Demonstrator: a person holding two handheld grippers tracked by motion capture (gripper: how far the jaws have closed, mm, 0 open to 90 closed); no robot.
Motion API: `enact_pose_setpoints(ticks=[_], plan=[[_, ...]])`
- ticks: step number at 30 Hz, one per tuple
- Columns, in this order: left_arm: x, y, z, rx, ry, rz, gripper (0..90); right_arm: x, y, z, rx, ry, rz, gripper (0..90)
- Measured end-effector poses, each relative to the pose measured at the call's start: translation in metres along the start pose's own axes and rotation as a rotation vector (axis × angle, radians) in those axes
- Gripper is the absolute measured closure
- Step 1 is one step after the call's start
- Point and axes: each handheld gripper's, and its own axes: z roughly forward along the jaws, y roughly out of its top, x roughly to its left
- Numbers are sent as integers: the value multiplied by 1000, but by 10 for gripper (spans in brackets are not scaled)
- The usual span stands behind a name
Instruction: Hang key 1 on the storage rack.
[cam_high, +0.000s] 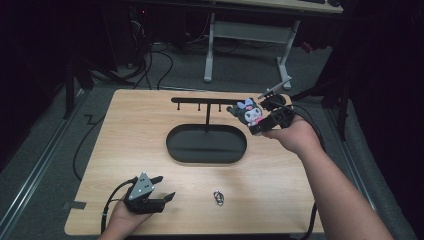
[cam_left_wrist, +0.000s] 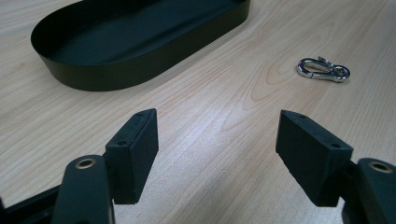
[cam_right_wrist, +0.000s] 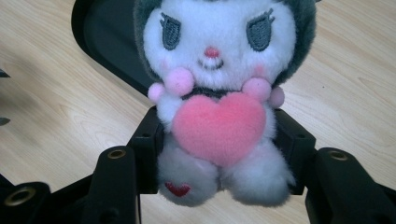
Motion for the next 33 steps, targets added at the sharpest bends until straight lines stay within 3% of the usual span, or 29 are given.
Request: enact_pose_setpoints(ticks=[16,24,33], plan=[[0,0,1,8,-3,2,305,-9,7,3,-35,-30,22,470],[-1,0,2,9,-7,1,305,-22,-19,13,-32,-39,39,469],[-2,0,4,20,-12,9,305,-25,-39,46,-6,-40,43,467]])
